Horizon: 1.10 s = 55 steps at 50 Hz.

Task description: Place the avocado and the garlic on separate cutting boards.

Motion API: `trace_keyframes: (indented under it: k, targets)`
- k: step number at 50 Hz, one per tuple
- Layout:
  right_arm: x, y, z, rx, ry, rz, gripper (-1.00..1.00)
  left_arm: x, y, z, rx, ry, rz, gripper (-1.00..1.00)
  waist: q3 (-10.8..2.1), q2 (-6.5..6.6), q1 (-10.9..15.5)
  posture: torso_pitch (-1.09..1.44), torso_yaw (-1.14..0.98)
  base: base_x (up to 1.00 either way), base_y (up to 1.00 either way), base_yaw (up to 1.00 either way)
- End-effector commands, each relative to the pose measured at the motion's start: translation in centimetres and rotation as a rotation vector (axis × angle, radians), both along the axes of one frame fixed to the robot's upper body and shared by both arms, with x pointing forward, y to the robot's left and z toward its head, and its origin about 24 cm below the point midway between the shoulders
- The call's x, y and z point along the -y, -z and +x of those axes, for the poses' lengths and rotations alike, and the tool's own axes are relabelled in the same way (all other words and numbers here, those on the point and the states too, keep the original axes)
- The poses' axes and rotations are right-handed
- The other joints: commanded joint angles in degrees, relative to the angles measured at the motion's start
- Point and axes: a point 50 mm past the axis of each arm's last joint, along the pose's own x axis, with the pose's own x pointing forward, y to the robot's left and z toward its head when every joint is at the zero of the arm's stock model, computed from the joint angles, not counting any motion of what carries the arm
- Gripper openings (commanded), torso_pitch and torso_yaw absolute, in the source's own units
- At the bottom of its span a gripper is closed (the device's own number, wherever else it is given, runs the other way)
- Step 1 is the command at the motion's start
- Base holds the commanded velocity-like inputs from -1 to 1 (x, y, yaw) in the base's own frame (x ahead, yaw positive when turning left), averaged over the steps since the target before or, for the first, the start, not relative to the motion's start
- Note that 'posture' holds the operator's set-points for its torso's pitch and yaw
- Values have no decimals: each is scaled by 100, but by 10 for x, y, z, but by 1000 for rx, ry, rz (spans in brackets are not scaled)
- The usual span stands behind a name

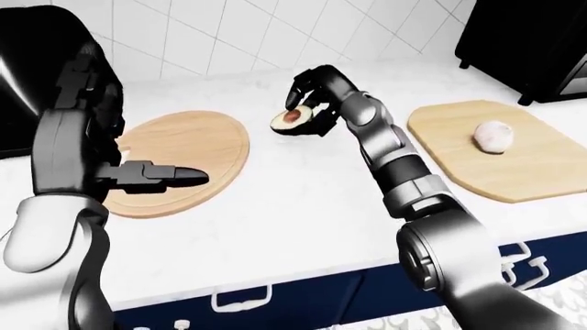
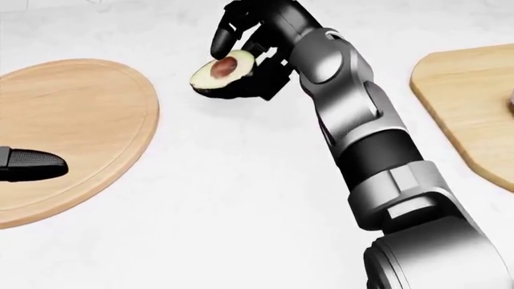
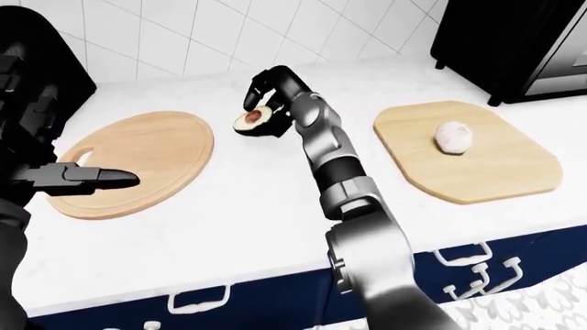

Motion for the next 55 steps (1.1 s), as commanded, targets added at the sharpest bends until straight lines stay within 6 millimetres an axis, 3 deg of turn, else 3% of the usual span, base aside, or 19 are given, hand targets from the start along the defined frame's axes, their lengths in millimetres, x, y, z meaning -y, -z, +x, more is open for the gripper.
trace_keyframes:
  k: [1,11,26,55]
  targets:
    - [-5,-39,-4,134,-28,37,-46,0,-13,-5,77,-10,25,100,-178,29,4,0,0,0,0,0]
    - [-11,-47,-9,154,-44,50,-51,-1,-15,-7,80,-11,28,100,-169,30,-3,0,0,0,0,0]
    - [-35,-59,-23,166,-128,96,-53,-1,-13,-6,78,-14,17,100,-158,55,21,0,2,0,0,0]
    - [-45,-57,-26,165,-160,92,-52,-3,-15,-12,80,-15,13,100,-191,21,505,0,16,0,0,0]
